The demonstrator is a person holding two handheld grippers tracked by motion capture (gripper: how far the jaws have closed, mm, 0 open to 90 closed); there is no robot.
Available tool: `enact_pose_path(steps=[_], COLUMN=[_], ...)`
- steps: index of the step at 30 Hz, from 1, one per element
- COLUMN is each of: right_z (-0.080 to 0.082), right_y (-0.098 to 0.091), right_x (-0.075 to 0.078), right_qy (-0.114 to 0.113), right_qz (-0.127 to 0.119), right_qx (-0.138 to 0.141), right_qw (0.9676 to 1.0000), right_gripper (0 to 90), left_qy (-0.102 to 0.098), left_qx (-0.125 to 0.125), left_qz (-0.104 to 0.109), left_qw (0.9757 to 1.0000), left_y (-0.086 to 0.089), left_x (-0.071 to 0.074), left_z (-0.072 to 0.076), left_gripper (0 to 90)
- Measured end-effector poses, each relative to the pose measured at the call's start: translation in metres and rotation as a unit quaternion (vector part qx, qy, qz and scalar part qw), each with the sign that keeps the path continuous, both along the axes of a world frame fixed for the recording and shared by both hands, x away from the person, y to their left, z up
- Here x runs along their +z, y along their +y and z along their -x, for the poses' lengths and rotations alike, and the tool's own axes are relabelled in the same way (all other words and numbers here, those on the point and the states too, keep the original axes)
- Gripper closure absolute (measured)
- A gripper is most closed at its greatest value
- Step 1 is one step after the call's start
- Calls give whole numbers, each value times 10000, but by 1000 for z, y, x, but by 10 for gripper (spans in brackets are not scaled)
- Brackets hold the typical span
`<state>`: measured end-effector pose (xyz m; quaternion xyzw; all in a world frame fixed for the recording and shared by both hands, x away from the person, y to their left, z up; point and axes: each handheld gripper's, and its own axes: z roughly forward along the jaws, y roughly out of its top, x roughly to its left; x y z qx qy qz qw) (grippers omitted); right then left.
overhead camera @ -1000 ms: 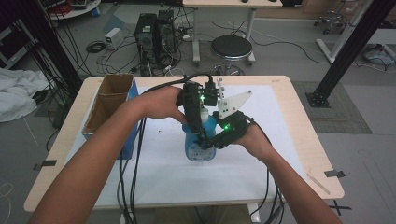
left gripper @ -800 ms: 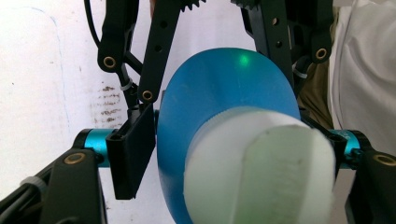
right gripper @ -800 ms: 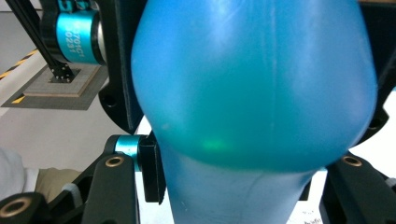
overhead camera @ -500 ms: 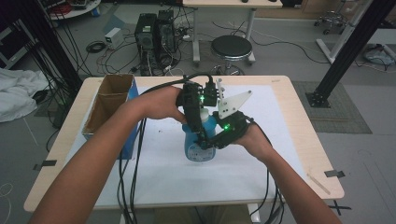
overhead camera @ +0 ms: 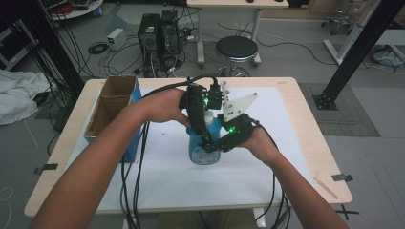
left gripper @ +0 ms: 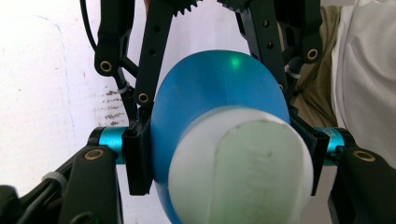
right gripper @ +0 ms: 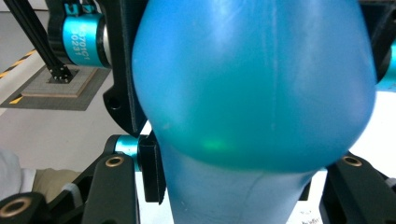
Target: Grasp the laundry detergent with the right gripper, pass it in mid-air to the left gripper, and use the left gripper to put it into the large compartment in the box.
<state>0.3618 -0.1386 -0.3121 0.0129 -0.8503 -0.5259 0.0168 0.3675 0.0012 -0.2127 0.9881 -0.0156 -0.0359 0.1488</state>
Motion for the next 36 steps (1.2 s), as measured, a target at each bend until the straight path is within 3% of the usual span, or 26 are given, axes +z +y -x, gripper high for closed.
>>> enact_pose_path(steps=[9, 12, 14, 18, 19, 21, 23, 26, 29, 32, 34, 36], right_z=[1, 1, 2, 5, 6, 7, 7, 6, 2, 1, 0, -1], right_y=[-1, -4, -6, -16, -18, -25, -33, -45, -56, -67, -71, -75], right_x=[2, 3, 4, 5, 6, 8, 11, 13, 13, 12, 10, 9], right_qy=[-84, -52, -97, -176, -174, -171, -207, -255, -35, -60, 5, -85], right_qz=[-37, -19, 193, 538, 564, 657, 688, 810, 968, 1398, 1723, 2052], right_qx=[19, 93, 6, -22, -48, -131, -391, -760, -965, -567, -660, -866], right_qw=[10000, 9999, 9998, 9984, 9982, 9976, 9966, 9935, 9906, 9885, 9828, 9748], right_gripper=[431, 325, 234, 215, 211, 94, 93, 93, 93, 93, 90, 6], left_qy=[-46, -88, -117, -124, -147, -154, -171, -226, -313, -368, -399, -434], left_qx=[-55, -68, -30, 42, 61, 112, 180, 272, 378, 516, 611, 675], left_qz=[61, 6, -5, -8, -41, -72, -90, -113, -134, -160, -125, -139], left_qw=[10000, 9999, 9999, 9999, 9999, 9998, 9997, 9993, 9987, 9979, 9973, 9967], left_y=[0, 0, 1, 3, 4, 7, 10, 14, 19, 24, 27, 29], left_x=[4, 6, 7, 9, 9, 8, 9, 10, 11, 14, 17, 19], left_z=[3, 3, 2, 1, 0, -1, -3, -4, -7, -9, -12, -14], left_gripper=[380, 380, 380, 380, 380, 380, 380, 379, 379, 379, 379, 379])
